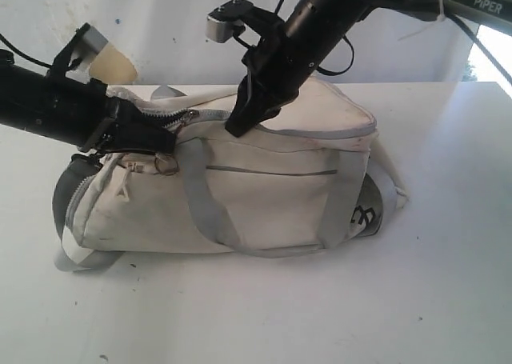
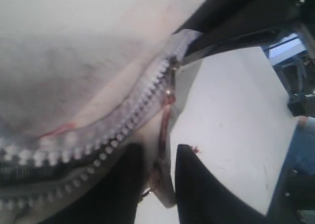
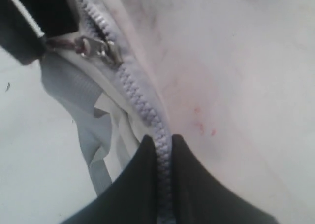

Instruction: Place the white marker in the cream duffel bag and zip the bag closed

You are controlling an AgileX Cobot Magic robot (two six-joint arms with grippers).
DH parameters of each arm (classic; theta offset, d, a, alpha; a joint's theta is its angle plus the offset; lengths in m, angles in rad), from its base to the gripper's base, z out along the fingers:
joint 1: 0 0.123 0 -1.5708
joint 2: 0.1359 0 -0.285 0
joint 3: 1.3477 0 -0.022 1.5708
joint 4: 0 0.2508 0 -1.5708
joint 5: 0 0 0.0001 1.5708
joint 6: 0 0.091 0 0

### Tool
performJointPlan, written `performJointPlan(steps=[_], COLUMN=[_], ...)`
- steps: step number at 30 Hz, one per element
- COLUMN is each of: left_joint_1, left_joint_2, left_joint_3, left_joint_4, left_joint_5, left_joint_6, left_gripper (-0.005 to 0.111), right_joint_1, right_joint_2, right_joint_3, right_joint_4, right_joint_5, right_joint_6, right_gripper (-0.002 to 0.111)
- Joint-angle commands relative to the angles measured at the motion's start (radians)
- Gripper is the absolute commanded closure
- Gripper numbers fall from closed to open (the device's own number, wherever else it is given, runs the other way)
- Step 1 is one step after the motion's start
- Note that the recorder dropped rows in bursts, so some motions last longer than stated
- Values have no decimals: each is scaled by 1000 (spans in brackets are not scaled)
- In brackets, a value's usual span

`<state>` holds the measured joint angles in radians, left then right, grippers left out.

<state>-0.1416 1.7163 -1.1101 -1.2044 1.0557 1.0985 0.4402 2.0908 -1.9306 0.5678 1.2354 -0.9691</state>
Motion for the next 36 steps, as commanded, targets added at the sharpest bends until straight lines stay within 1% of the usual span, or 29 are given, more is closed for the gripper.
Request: performJointPlan(steps=[1, 4, 6, 10, 12, 13, 15, 16, 18, 24, 26, 29, 32, 34, 36], left_joint_1=[0, 0, 0, 0, 0, 0, 0, 0, 0, 0, 0, 0, 0, 0, -10], left_joint_2=[-10, -22, -25, -24, -26, -26, -30, -32, -32, -32, -32, -32, -28, -21, -9], left_joint_3=[-19, -49, -64, -85, -95, -101, -103, -103, -103, -100, -90, -75, -54, -38, -28], left_joint_4=[-14, 49, 64, 86, 138, 189, 244, 250, 241, 222, 222, 209, 129, 48, -9], left_joint_5=[115, 69, 40, 39, 41, 42, 42, 44, 73, 101, 86, 8, -37, -32, -9], left_joint_6=[-4, -21, -53, -107, -148, -186, -227, -244, -277, -320, -320, -312, -239, -174, -148], left_gripper=[81, 81, 81, 81, 75, 66, 52, 46, 40, 44, 45, 45, 45, 45, 45], right_joint_1=[-11, -11, -11, -11, -11, -11, -11, -11, -11, -11, -11, -11, -11, -11, -11], right_joint_2=[-4, -4, -4, -4, -4, -4, -4, -4, -4, -4, -4, -4, -4, -4, -4], right_joint_3=[2, 2, 2, 2, 2, 2, 2, 2, 2, 2, 2, 2, 2, 2, 2], right_joint_4=[4, 4, 4, 4, 4, 4, 4, 4, 4, 4, 4, 4, 4, 4, 4], right_joint_5=[-14, -14, -14, -14, -14, -14, -14, -14, -14, -14, -14, -14, -14, -14, -15], right_joint_6=[8, 8, 8, 13, 13, 13, 12, 12, 12, 12, 12, 12, 12, 12, 12], right_gripper=[108, 108, 108, 108, 108, 108, 108, 108, 108, 108, 108, 108, 108, 108, 108])
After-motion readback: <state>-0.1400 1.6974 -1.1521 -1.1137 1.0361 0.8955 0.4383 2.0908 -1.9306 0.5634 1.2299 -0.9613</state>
